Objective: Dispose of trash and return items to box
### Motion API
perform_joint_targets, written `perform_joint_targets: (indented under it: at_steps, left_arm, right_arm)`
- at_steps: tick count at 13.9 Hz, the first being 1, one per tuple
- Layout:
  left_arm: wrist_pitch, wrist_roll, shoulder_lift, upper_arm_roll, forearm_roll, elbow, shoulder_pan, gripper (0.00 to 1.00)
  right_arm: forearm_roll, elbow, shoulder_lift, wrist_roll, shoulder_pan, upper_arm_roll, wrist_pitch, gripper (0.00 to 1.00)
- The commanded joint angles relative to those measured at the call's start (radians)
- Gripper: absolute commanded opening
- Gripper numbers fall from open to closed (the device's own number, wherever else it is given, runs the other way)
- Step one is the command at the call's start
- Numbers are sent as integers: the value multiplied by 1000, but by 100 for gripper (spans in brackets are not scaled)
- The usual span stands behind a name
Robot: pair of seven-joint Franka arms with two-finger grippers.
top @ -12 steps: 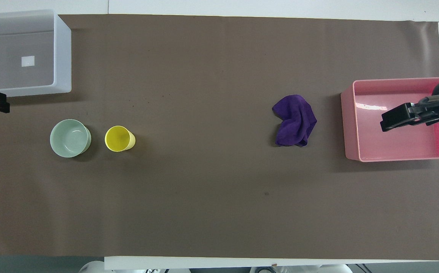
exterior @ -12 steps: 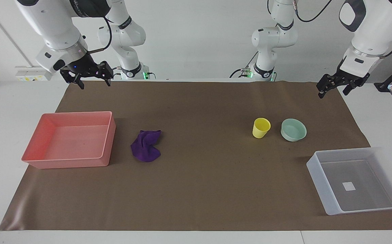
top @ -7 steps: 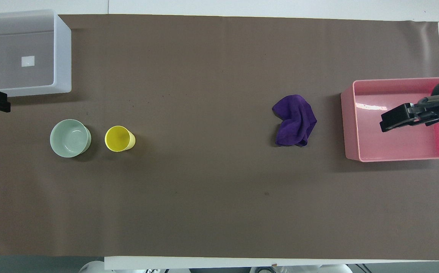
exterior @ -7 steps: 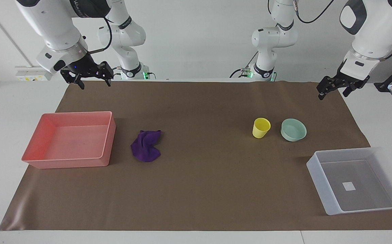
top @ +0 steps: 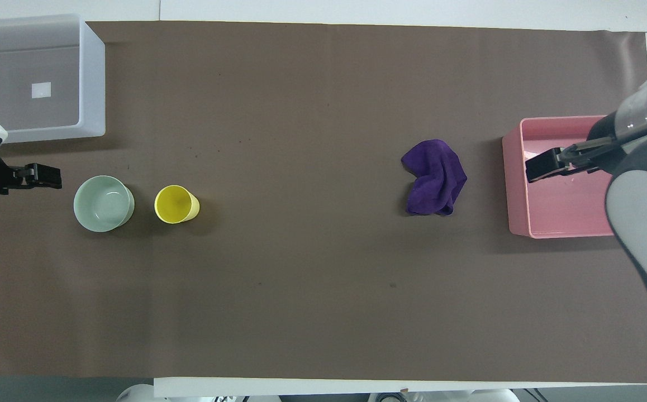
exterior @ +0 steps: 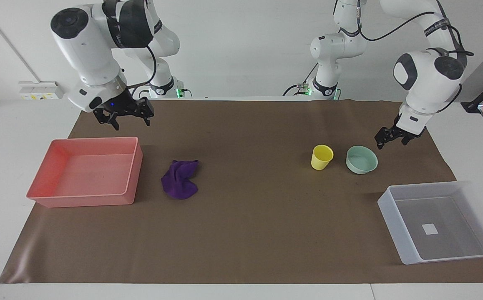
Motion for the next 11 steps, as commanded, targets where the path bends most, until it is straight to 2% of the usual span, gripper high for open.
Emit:
perform_joint_targets:
  at_steps: [1, 2, 3, 4, 5, 7, 11]
  left_arm:
    - [174, -1, 5, -1, -14, -132, -6, 100]
    - [209, -3, 11, -1, -14, -151, -6, 100]
    - [248, -9, 32, -1, -14, -169, -9, 88]
    - [289, -39, 45, -1, -16, -189, -9, 29]
    - [341, -43, 45, -1, -14, -220, -11, 0]
    - [391, -55, 54, -1, -14, -226, -11, 0]
    - [351, -47, 33, -1, -14, -222, -3, 0]
  right_arm:
    - [8, -85, 39, 57, 44, 5, 147, 97]
    - [8, -126, 62, 77, 62, 5, 221, 97]
    - [8, -160, 77, 80, 65, 5, 287, 97]
    - [8, -196, 98, 79, 76, 5, 354, 96]
    - [8, -223, 115, 80, 84, 5, 417, 95]
    - [8, -263, 151, 83, 98, 5, 505, 94]
    - [6, -285, 209, 79, 108, 5, 562, 90]
